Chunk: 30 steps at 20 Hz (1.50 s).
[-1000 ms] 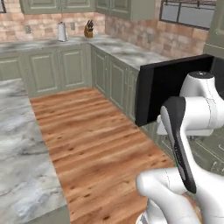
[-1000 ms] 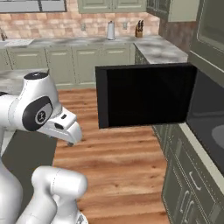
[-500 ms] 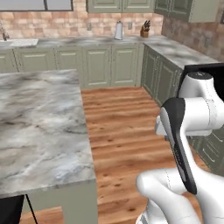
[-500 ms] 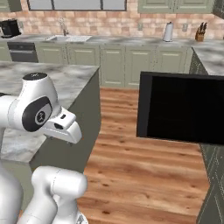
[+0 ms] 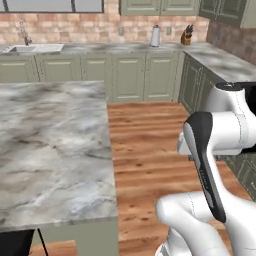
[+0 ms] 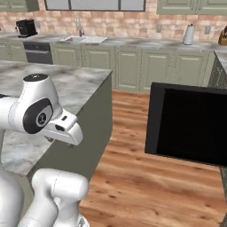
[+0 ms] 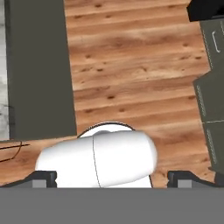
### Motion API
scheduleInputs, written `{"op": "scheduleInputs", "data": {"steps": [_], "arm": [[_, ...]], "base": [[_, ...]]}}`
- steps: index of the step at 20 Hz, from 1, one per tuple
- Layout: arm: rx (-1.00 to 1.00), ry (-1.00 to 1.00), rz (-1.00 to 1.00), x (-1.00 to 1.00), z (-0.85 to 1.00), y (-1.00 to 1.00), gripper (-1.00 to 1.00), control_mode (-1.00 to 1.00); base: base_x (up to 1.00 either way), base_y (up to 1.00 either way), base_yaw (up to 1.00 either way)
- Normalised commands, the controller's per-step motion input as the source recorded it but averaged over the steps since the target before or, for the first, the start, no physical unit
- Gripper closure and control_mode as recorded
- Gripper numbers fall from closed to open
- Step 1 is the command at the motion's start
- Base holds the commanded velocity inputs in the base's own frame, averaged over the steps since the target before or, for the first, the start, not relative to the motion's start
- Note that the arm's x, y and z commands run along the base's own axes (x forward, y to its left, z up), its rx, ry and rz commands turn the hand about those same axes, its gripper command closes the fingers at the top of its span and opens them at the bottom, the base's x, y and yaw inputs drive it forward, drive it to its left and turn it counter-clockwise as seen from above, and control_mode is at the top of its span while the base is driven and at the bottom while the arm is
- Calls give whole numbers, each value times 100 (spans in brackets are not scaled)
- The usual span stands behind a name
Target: Place the sponge inside the microwave to prepare for sanitizing.
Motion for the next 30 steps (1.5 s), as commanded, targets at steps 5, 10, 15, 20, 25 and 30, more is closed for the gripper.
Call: {"op": "scheduleInputs", "data": {"steps": [5,10,15,20,25,30], "arm": [[0,0,0,0,0,0,-100,100],[0,0,0,0,0,0,-100,100],[0,0,0,0,0,0,-100,100],[0,0,0,0,0,0,-100,100],[0,0,0,0,0,0,-100,100],[0,0,0,0,0,0,-100,100]], "base": [[96,0,0],[64,0,-20],[27,14,-28],[49,51,-23],[52,9,0],[60,12,1]]}}
